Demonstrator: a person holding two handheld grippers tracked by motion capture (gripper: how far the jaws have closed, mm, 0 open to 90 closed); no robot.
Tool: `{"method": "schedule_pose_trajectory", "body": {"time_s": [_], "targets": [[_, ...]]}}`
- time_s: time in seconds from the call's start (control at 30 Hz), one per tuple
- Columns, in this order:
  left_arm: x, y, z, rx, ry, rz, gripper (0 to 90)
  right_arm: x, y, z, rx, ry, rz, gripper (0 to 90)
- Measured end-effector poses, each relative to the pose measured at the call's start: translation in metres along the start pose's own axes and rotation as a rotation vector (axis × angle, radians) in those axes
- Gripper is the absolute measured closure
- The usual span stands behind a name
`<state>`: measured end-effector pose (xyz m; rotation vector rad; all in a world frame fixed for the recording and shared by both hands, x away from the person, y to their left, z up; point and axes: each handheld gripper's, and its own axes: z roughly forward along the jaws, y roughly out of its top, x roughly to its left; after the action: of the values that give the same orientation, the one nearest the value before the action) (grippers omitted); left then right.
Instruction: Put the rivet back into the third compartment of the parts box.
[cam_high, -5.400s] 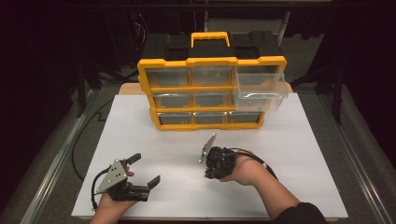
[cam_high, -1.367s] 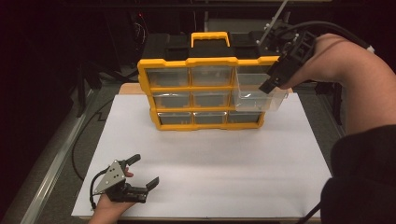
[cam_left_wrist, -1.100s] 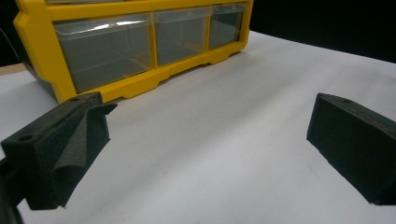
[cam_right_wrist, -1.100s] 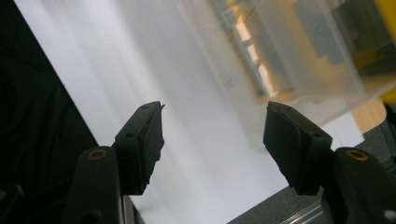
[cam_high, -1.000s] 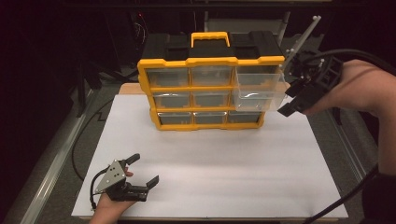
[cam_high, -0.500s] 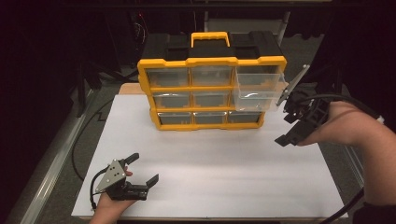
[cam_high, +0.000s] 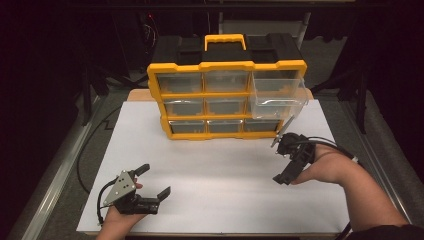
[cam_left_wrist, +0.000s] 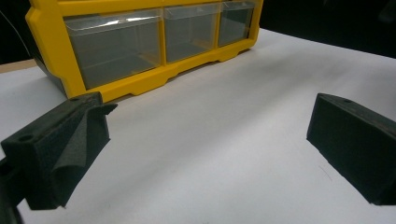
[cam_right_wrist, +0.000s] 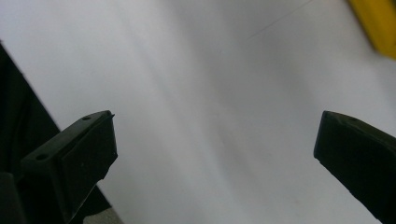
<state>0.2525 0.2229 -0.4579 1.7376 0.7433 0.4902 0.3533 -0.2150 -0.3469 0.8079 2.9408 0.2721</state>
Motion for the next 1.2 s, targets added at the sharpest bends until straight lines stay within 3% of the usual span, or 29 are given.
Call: {"method": "schedule_pose_trajectory", "body": {"time_s": [0.03,0.07,0.1,0.13,0.17,0.2,0.33,0.43,0.63,0.67,0.7,0.77,0.8,0.83,0.87,0.9,1.1,1.13,1.17,1.2], "targets": [[0.000,0.000,0.000,0.000,0.000,0.000,0.3,0.000,0.000,0.000,0.000,0.000,0.000,0.0],[0.001,0.000,-0.001,-0.001,0.006,-0.004,0.3,0.001,0.000,0.019,0.014,0.003,0.006,0.0],[0.001,0.000,-0.001,-0.001,0.006,-0.004,0.3,0.001,0.000,0.019,0.014,0.003,0.006,0.0],[0.001,0.000,-0.001,0.000,0.009,-0.006,0.3,0.000,0.000,0.038,0.030,0.003,0.027,0.0],[0.001,0.000,-0.001,0.000,0.009,-0.006,0.4,0.000,0.000,0.038,0.030,0.003,0.027,0.0],[0.002,0.000,-0.001,0.002,0.012,-0.010,0.3,0.001,-0.001,0.056,0.042,0.014,0.035,0.0],[0.001,0.000,0.000,0.014,0.010,-0.008,0.3,0.004,-0.003,0.084,0.055,0.024,0.042,0.0],[0.002,0.000,0.000,0.017,0.011,-0.007,0.3,0.005,-0.004,0.093,0.056,0.029,0.040,0.0],[0.003,-0.001,0.001,0.019,0.015,-0.019,0.3,0.007,-0.007,0.095,-0.032,0.016,0.052,0.0],[0.003,0.000,0.000,0.020,0.015,-0.017,0.3,0.007,-0.011,0.093,-0.098,0.013,0.068,0.0],[0.003,0.000,0.000,0.020,0.015,-0.017,0.3,0.007,-0.011,0.093,-0.098,0.013,0.068,0.0],[0.003,-0.001,-0.001,0.020,0.015,-0.026,0.3,0.008,-0.017,0.092,-0.172,-0.001,0.091,0.0],[0.004,-0.001,-0.001,0.018,0.016,-0.032,0.3,0.008,-0.026,0.093,-0.259,-0.005,0.132,0.0],[0.005,-0.001,-0.002,0.017,0.017,-0.038,0.3,0.008,-0.026,0.093,-0.259,-0.005,0.132,0.0],[0.005,-0.001,-0.002,0.016,0.018,-0.041,0.3,0.009,-0.036,0.095,-0.354,-0.011,0.180,0.0],[0.006,-0.001,-0.002,0.015,0.018,-0.044,0.3,0.009,-0.036,0.095,-0.354,-0.011,0.180,0.0],[0.007,-0.001,-0.002,0.025,0.010,-0.046,0.4,0.017,-0.058,0.098,-0.604,0.003,0.268,0.0],[0.007,0.000,-0.002,0.025,0.008,-0.046,0.3,0.021,-0.064,0.096,-0.685,-0.003,0.287,0.0],[0.007,0.000,-0.002,0.025,0.008,-0.046,0.3,0.021,-0.064,0.096,-0.685,-0.003,0.287,0.0],[0.007,-0.001,-0.002,0.032,0.012,-0.044,0.3,0.025,-0.072,0.092,-0.758,-0.017,0.307,0.0]]}}
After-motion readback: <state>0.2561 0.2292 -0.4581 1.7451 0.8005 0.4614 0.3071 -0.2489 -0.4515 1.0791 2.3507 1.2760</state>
